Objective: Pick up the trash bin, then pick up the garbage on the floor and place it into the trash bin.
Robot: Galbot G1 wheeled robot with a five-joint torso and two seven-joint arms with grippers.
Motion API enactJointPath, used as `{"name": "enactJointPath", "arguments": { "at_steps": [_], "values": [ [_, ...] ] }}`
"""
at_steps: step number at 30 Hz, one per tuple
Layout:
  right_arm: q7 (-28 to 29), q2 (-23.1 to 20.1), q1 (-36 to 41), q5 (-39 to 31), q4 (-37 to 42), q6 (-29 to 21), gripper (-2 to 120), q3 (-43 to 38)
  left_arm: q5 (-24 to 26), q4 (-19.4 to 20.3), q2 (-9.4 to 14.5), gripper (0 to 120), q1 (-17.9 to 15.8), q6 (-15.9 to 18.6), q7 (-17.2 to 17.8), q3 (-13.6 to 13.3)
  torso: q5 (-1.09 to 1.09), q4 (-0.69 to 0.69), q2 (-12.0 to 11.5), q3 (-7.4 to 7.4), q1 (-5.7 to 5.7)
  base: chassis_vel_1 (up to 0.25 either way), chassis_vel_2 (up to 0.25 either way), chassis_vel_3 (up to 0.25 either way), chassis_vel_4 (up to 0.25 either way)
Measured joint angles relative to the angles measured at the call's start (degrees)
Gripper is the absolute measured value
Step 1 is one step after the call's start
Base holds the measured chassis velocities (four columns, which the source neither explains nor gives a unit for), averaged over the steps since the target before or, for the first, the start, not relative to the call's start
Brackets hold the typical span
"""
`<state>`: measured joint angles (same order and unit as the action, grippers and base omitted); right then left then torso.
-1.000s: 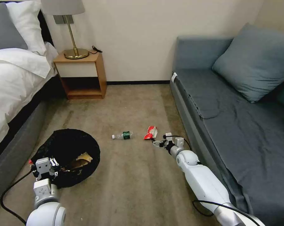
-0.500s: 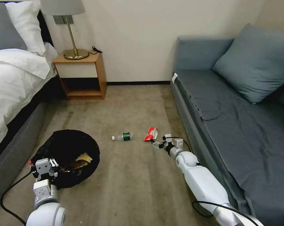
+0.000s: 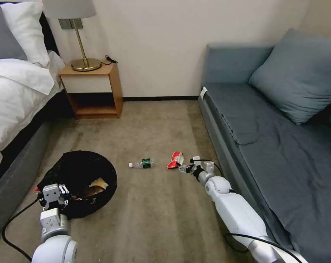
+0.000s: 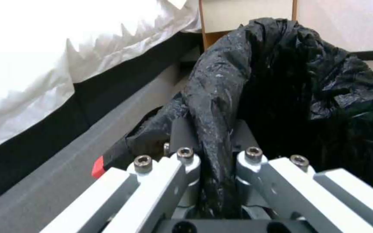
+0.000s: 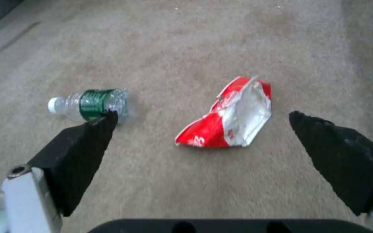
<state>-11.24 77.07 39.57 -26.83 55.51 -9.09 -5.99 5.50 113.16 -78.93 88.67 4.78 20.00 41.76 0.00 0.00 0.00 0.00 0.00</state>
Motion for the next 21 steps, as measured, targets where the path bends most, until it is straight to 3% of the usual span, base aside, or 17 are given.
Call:
{"name": "enactJointPath", "arguments": {
  "at_steps": [21],
  "values": [
    [-0.2, 0.7, -0.5, 1.2, -1.3, 0.5, 100, 1.2, -0.2, -0.9, 0.0, 4, -0.4, -0.1, -0.1, -0.3, 0.00, -0.01, 0.0, 0.00, 0.00, -0.066, 0.062, 0.063, -0.070]
  ]
}}
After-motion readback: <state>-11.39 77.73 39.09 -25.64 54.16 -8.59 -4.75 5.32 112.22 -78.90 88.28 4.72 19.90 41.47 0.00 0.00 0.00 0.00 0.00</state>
